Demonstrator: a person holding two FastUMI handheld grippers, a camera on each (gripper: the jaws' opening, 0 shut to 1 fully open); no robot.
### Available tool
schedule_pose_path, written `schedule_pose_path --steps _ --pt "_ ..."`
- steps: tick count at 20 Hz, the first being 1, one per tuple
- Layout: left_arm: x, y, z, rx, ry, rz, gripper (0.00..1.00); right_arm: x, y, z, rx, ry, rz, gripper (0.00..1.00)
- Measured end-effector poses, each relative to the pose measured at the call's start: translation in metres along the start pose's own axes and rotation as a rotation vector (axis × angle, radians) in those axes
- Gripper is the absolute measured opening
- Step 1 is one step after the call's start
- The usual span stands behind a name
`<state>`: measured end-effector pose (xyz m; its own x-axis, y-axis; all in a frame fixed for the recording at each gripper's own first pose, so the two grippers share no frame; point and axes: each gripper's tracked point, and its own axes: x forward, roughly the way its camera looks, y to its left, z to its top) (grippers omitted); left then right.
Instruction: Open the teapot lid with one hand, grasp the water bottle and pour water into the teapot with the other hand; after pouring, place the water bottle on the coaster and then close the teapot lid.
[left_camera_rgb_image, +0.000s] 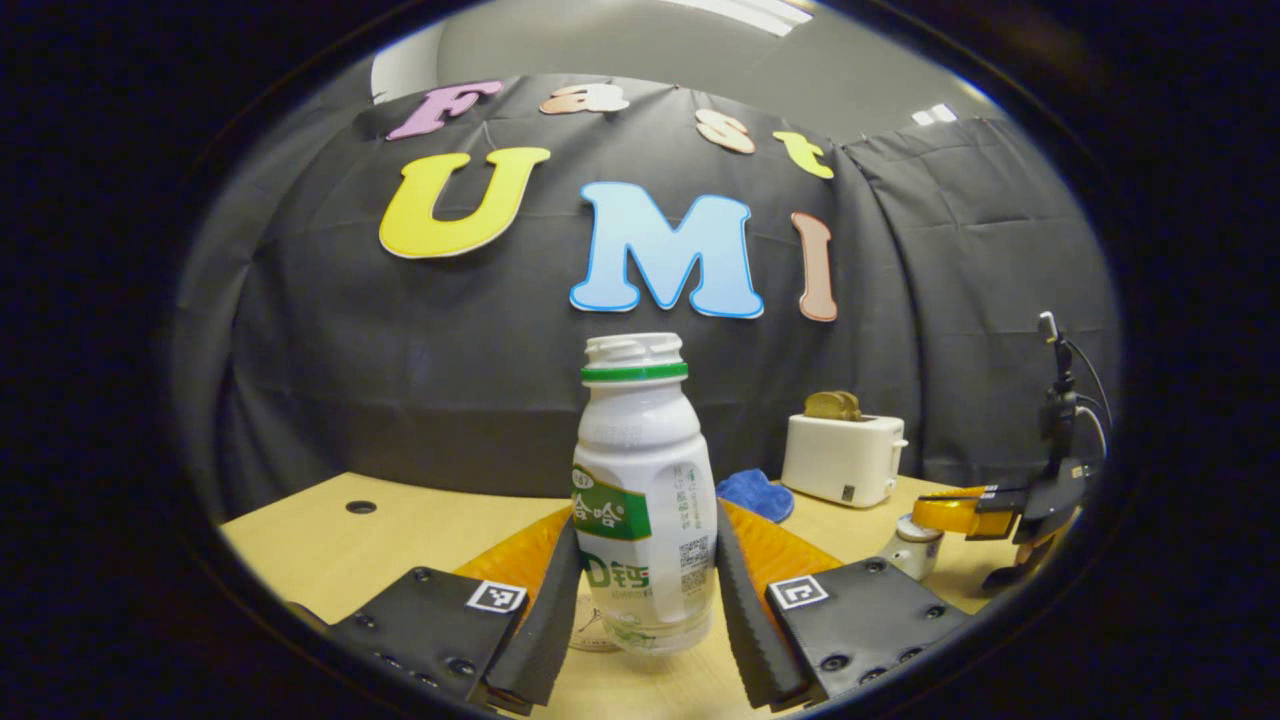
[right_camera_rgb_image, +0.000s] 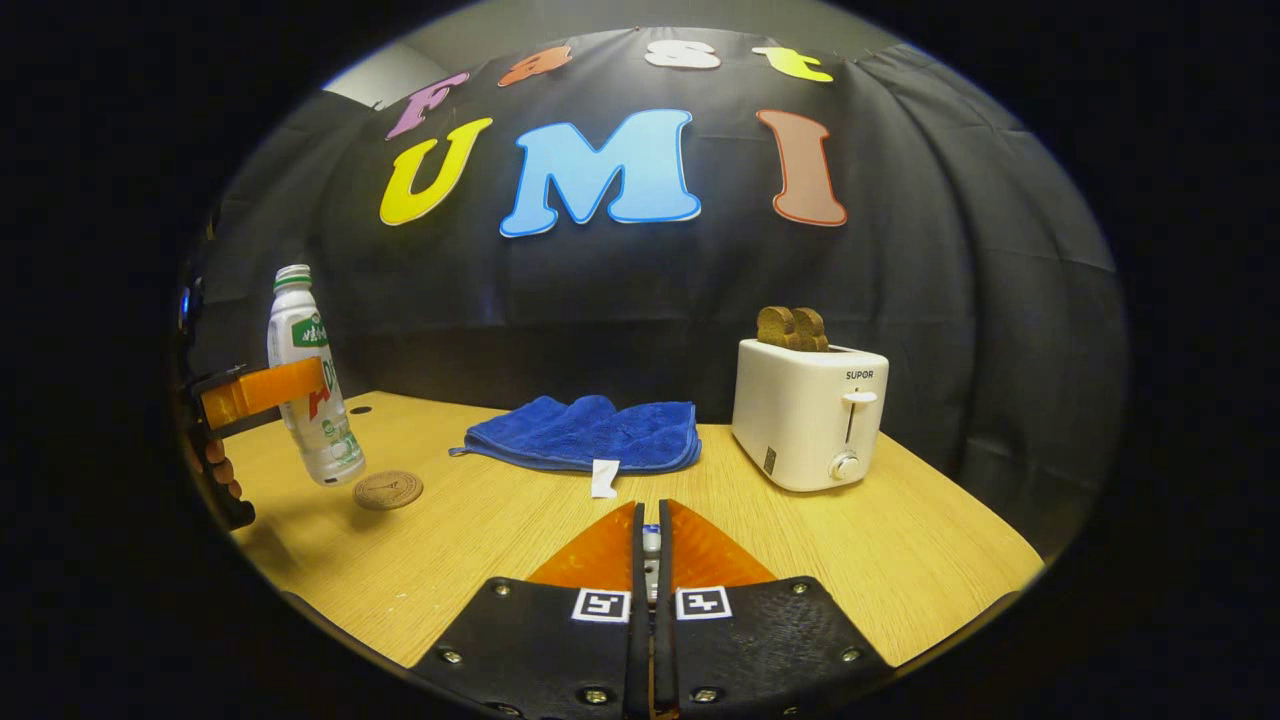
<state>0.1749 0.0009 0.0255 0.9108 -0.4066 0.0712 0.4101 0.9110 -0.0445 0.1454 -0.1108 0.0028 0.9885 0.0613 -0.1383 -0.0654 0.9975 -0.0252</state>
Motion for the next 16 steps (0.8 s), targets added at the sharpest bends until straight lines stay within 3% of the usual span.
schedule_pose_path --steps 4,8,9,12,16 --pt "0.007 0.011 -0.013 -0.026 0.041 0.005 0.74 0.001 -0.001 -0.008 -0.004 0.012 -0.010 0.04" --pt "0.014 0.033 -0.022 -0.038 0.068 0.034 0.79 -0.002 -0.001 -0.009 0.016 0.010 -0.004 0.09" --pt "0.016 0.037 -0.021 -0.025 0.067 0.042 0.79 -0.005 -0.002 -0.006 0.022 0.002 -0.010 0.16" --pt "0.029 0.039 -0.017 -0.032 0.061 0.053 0.79 -0.013 -0.006 0.004 0.007 -0.038 -0.031 0.17" --pt "0.050 0.052 -0.032 0.078 0.090 0.092 0.79 -0.022 -0.003 0.015 -0.003 -0.082 -0.032 0.17"
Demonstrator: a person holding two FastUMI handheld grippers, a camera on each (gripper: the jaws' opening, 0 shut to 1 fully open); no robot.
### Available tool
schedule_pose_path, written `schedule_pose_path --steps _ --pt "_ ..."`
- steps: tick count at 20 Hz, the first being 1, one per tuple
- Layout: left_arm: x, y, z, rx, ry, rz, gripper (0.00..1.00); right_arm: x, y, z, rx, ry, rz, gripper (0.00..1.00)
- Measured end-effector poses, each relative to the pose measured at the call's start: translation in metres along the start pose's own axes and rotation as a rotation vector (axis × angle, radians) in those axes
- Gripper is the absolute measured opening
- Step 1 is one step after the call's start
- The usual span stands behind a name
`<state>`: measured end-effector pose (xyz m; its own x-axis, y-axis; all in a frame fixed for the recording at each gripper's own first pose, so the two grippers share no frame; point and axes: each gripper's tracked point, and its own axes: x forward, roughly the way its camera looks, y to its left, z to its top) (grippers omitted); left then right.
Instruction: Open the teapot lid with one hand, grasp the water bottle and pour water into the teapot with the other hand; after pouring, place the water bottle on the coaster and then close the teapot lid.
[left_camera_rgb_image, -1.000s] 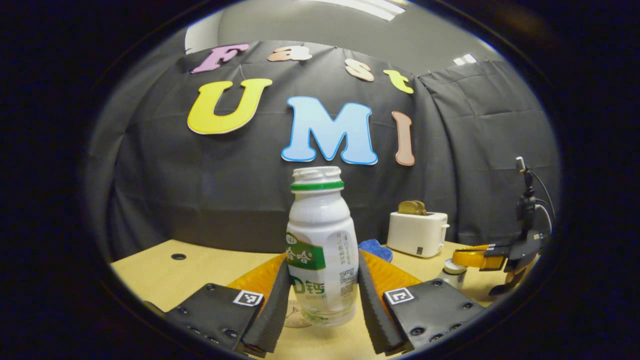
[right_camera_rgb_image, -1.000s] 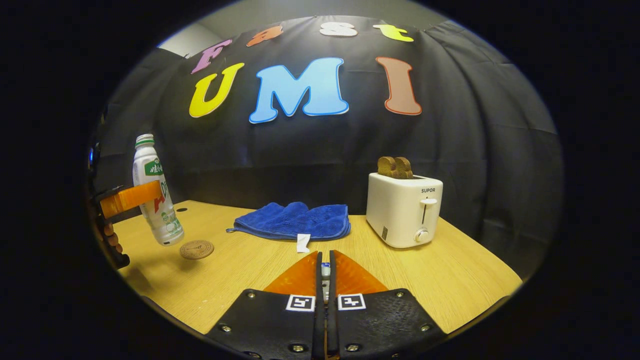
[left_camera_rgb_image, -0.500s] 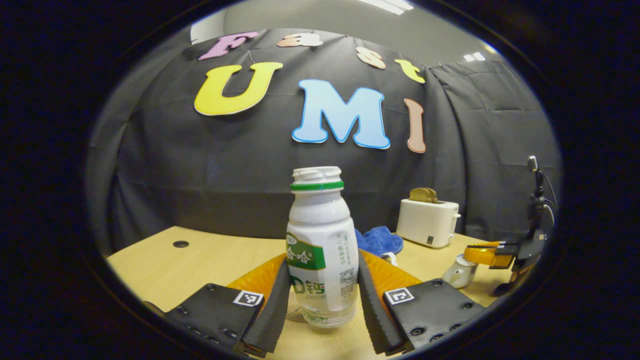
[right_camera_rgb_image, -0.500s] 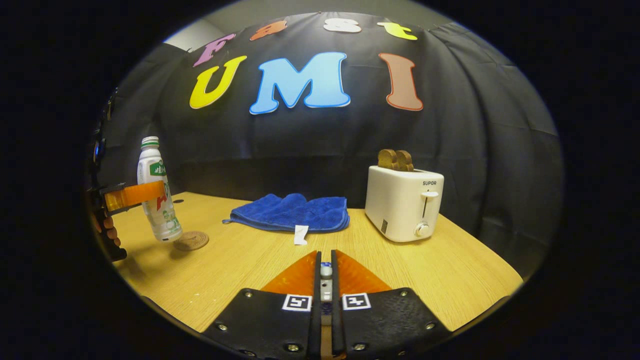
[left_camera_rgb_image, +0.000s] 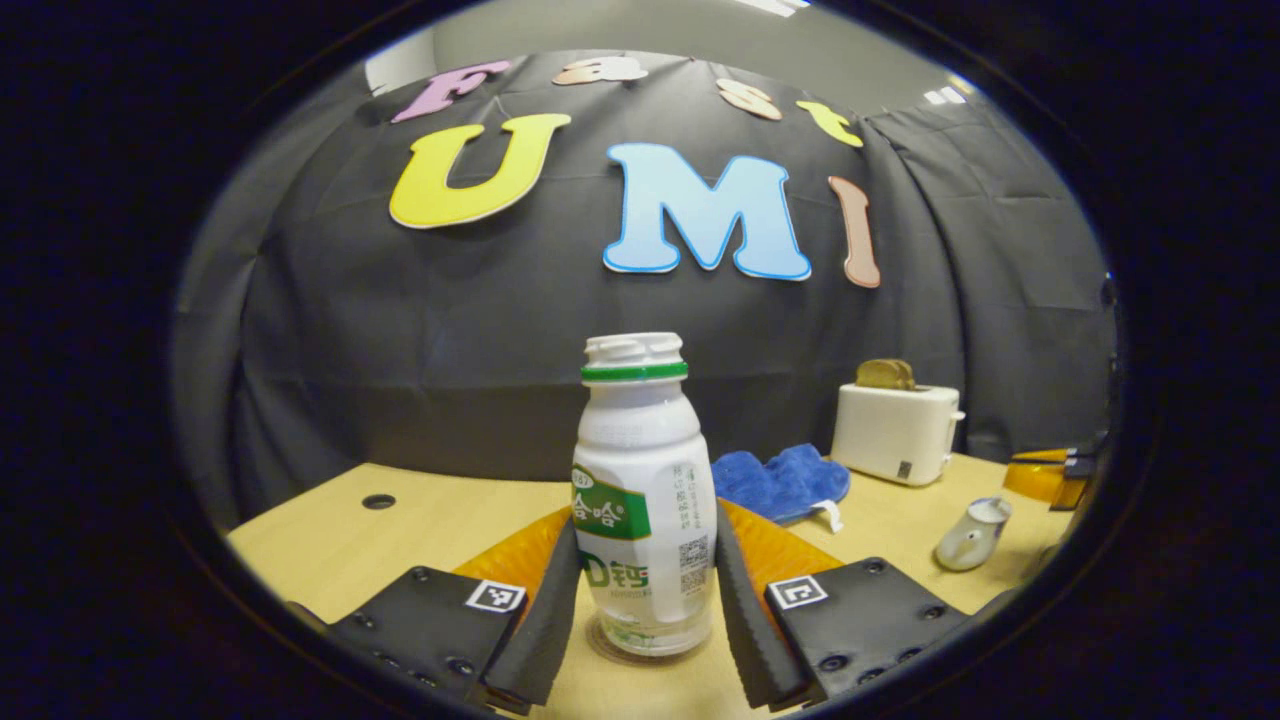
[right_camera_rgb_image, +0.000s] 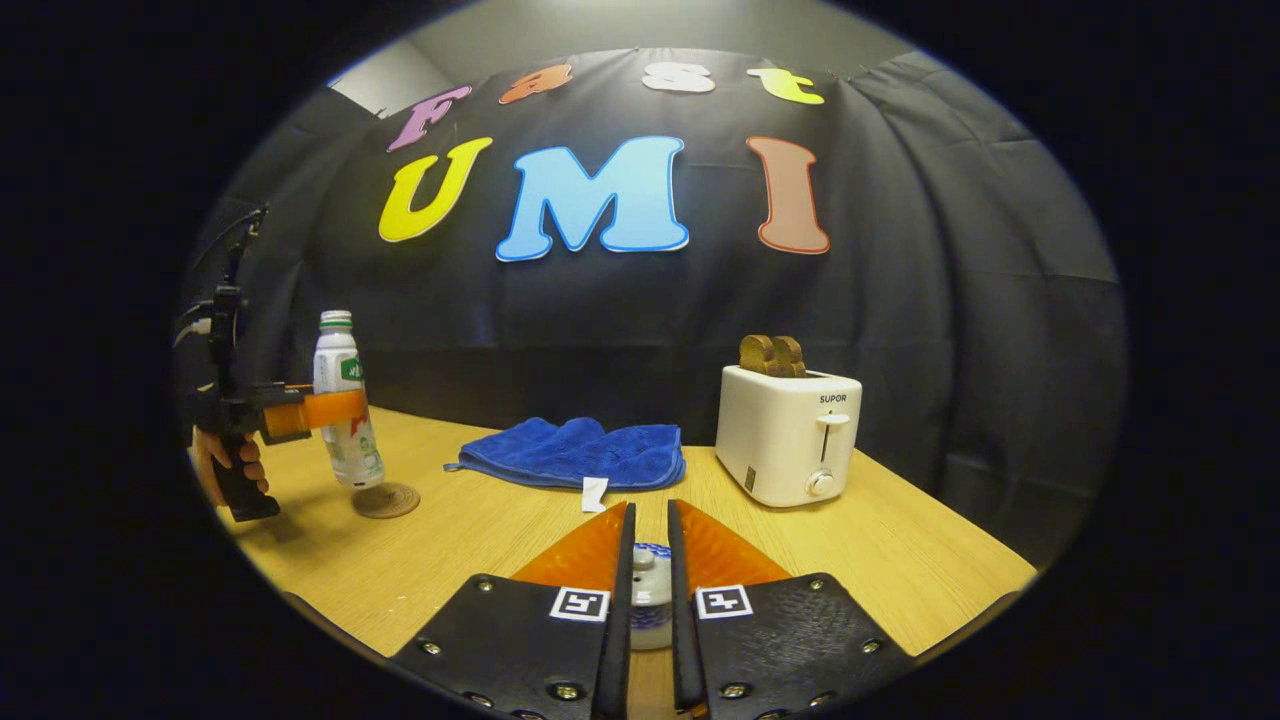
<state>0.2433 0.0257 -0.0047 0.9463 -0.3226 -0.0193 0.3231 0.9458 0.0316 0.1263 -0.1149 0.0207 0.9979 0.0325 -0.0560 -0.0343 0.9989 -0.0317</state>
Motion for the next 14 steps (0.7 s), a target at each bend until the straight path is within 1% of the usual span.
schedule_pose_path --steps 1,2,3,5,8,10,12,13,14 --pt "0.003 -0.001 -0.004 -0.004 0.009 -0.007 0.79 -0.001 0.002 0.003 -0.005 -0.009 0.001 0.17" --pt "0.006 -0.004 -0.008 -0.021 0.020 -0.020 0.73 -0.003 0.003 0.006 -0.016 -0.018 0.001 0.17" --pt "0.007 -0.006 -0.013 -0.031 0.026 -0.026 0.79 -0.003 0.003 0.008 -0.028 -0.027 -0.001 0.17" --pt "0.011 -0.005 -0.015 -0.021 0.027 -0.024 0.79 -0.003 0.008 0.007 -0.039 -0.028 0.009 0.17" --pt "0.013 -0.009 -0.018 -0.034 0.027 -0.039 0.79 -0.006 0.014 0.007 -0.047 -0.030 0.022 0.17" --pt "0.017 -0.004 -0.026 -0.015 0.041 -0.022 0.78 -0.007 0.016 0.008 -0.063 -0.037 0.026 0.17" --pt "0.016 -0.005 -0.024 -0.029 0.034 -0.030 0.69 -0.007 0.018 0.008 -0.068 -0.039 0.031 0.17" --pt "0.016 -0.005 -0.024 -0.031 0.034 -0.033 0.79 -0.007 0.019 0.008 -0.070 -0.039 0.031 0.17" --pt "0.016 -0.005 -0.024 -0.027 0.039 -0.032 0.68 -0.007 0.019 0.007 -0.071 -0.039 0.032 0.17"
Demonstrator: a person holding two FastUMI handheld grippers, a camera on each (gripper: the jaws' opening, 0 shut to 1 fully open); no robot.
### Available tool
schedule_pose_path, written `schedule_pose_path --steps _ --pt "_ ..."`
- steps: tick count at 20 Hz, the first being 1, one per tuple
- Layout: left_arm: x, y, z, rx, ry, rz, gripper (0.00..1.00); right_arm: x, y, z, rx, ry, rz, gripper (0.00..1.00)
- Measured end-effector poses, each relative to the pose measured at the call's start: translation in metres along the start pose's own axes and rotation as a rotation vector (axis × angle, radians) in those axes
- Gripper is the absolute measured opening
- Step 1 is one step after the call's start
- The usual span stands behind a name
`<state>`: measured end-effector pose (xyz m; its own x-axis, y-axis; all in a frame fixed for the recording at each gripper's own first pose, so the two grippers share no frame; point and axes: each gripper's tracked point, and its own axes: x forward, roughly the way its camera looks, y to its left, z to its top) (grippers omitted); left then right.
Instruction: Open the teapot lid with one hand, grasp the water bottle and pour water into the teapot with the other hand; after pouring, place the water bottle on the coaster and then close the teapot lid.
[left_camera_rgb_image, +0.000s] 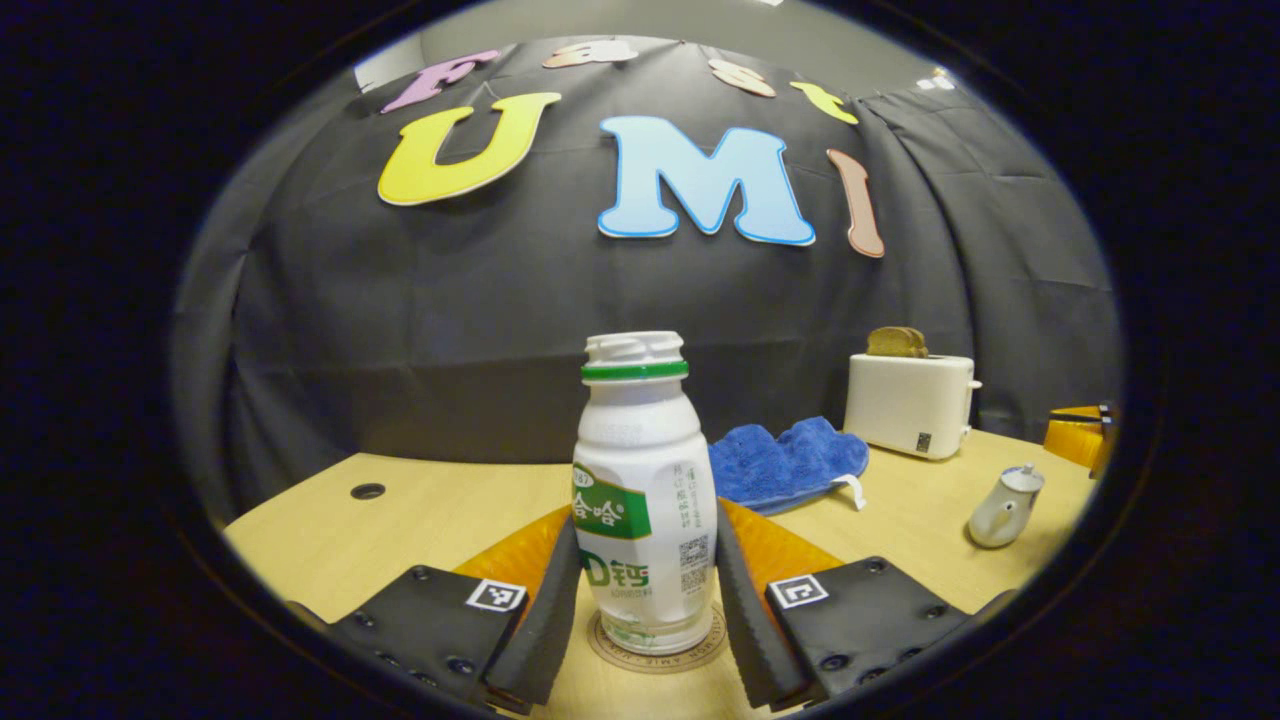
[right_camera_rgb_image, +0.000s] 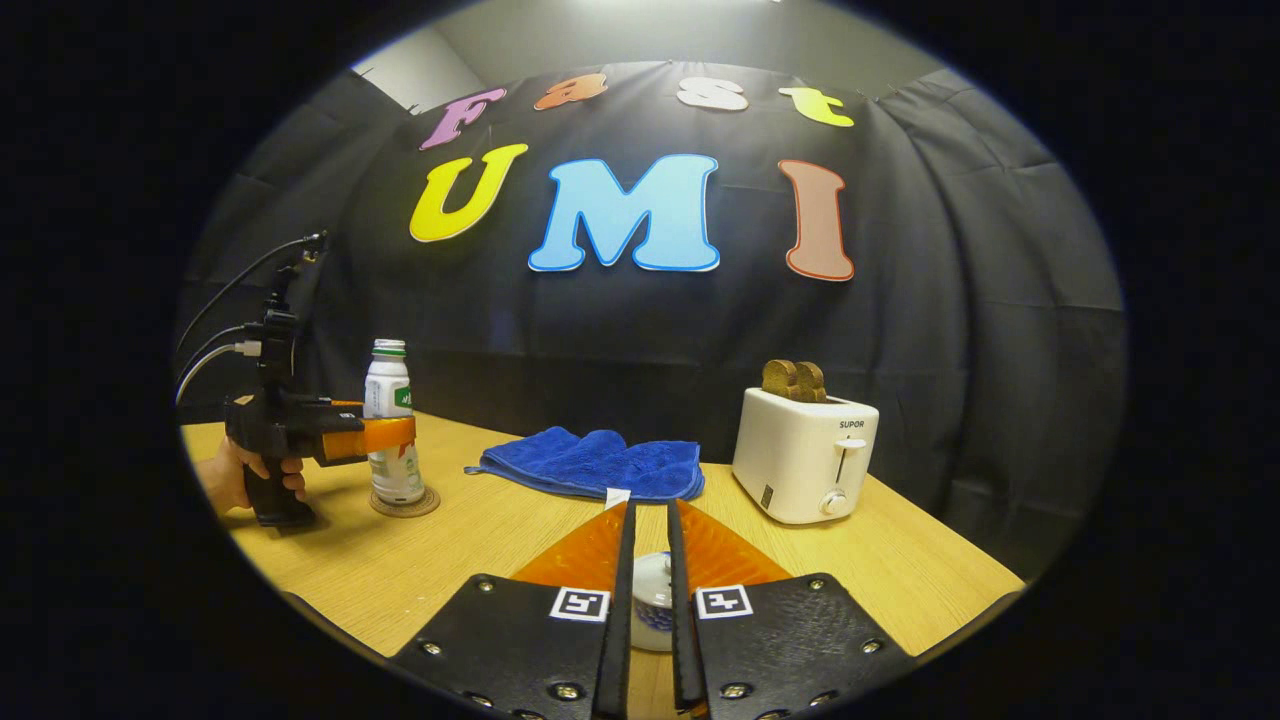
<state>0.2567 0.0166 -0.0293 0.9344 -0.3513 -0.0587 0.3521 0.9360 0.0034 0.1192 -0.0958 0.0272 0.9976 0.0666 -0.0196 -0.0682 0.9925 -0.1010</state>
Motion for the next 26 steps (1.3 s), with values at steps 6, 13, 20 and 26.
schedule_pose_path --steps 6,13,20,26 --pt "-0.004 -0.011 0.012 0.052 -0.054 -0.011 0.91 -0.002 -0.004 0.003 0.017 -0.010 -0.008 0.17" --pt "-0.016 -0.014 0.025 0.100 -0.117 0.021 0.97 -0.004 -0.005 0.006 0.024 -0.023 -0.014 0.17" --pt "-0.045 -0.015 0.027 0.064 -0.120 0.043 1.00 -0.011 -0.001 0.013 0.004 -0.052 -0.015 0.17" --pt "-0.132 -0.060 0.032 0.028 -0.121 0.028 1.00 -0.048 0.032 0.022 0.117 -0.034 0.030 0.23"
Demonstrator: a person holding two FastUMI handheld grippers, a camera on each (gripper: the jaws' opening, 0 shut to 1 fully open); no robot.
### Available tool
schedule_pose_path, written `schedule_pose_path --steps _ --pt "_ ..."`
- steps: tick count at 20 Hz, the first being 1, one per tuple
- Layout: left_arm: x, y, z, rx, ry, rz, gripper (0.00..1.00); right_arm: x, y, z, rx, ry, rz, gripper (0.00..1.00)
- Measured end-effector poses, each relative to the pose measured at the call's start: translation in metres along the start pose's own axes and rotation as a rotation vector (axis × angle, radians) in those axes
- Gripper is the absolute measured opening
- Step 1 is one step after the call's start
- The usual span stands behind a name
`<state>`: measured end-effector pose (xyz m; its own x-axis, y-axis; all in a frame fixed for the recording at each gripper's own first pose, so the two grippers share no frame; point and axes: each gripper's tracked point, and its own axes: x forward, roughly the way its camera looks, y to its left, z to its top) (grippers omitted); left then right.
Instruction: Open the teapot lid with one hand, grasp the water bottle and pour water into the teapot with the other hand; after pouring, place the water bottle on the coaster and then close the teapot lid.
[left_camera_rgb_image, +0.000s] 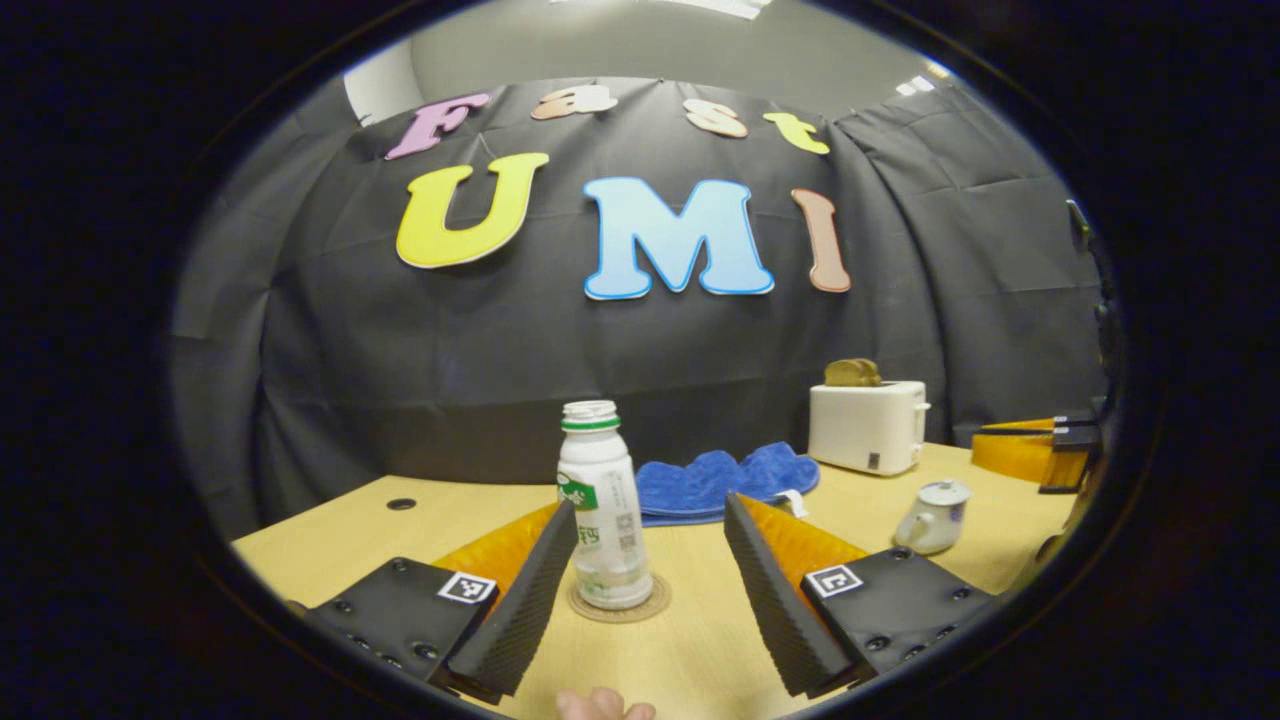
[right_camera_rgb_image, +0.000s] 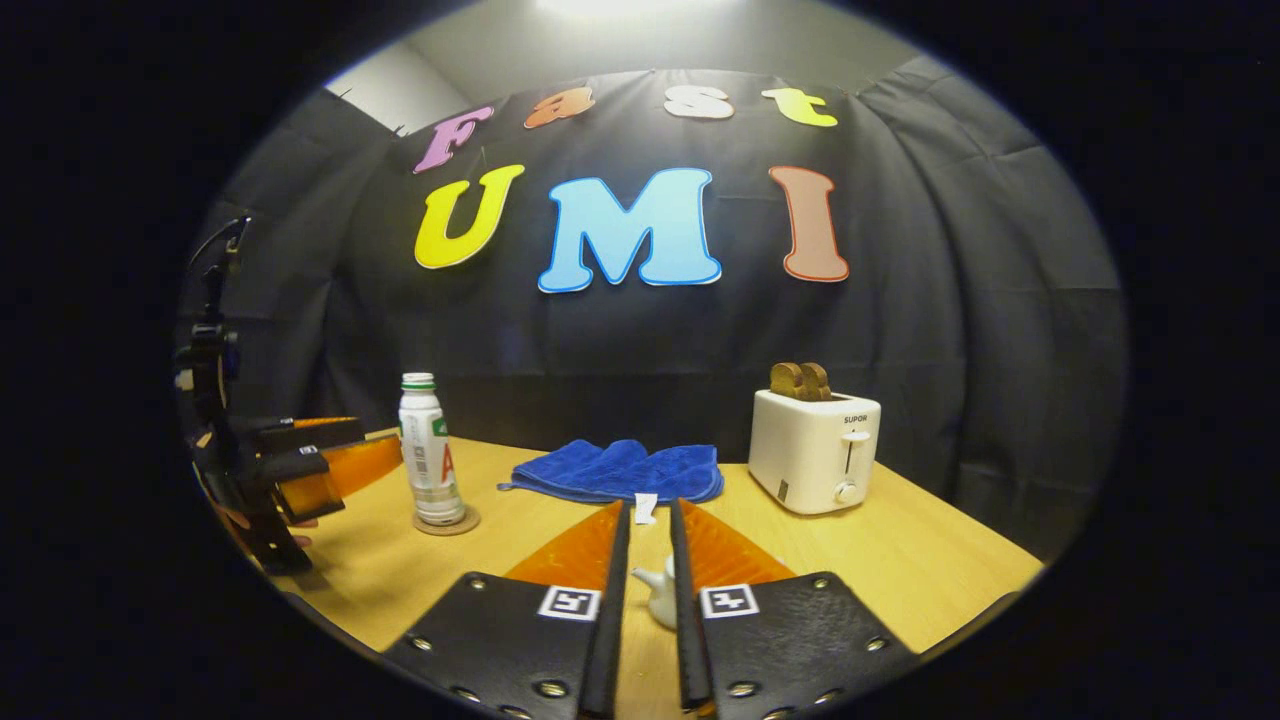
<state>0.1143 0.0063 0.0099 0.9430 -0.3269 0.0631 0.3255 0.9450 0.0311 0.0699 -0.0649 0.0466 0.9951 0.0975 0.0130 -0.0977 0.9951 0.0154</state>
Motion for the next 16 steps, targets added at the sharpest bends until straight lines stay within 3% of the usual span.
schedule_pose_path --steps 2,3,4,5,8,9,10,12,13,16 --pt "-0.033 -0.017 -0.004 0.009 0.007 0.007 1.00 -0.023 0.012 0.003 0.028 -0.017 -0.010 0.53" --pt "-0.048 -0.029 -0.005 0.008 0.007 0.005 1.00 -0.035 0.020 0.003 0.029 -0.020 -0.010 0.59" --pt "-0.060 -0.035 -0.004 0.000 0.007 0.006 1.00 -0.042 0.032 0.000 0.021 -0.018 -0.003 0.57" --pt "-0.072 -0.042 -0.002 -0.016 -0.005 0.007 1.00 -0.050 0.040 -0.003 0.003 -0.014 0.001 0.77" --pt "-0.093 -0.048 -0.003 -0.017 -0.032 0.036 0.98 -0.067 0.057 -0.017 -0.037 0.002 0.011 0.81" --pt "-0.095 -0.049 -0.007 -0.011 -0.029 0.043 0.97 -0.073 0.064 -0.021 -0.021 0.006 0.034 0.80" --pt "-0.097 -0.050 -0.012 -0.010 -0.020 0.048 0.97 -0.073 0.065 -0.028 -0.008 0.014 0.023 0.66" --pt "-0.099 -0.051 -0.026 -0.033 0.004 0.045 0.99 -0.078 0.059 -0.040 0.002 0.024 -0.012 0.16" --pt "-0.100 -0.053 -0.034 -0.042 0.018 0.039 1.00 -0.078 0.061 -0.049 -0.002 0.042 -0.013 0.10" --pt "-0.101 -0.054 -0.035 -0.030 0.022 0.039 0.98 -0.089 0.060 -0.045 -0.022 0.010 -0.033 0.09"
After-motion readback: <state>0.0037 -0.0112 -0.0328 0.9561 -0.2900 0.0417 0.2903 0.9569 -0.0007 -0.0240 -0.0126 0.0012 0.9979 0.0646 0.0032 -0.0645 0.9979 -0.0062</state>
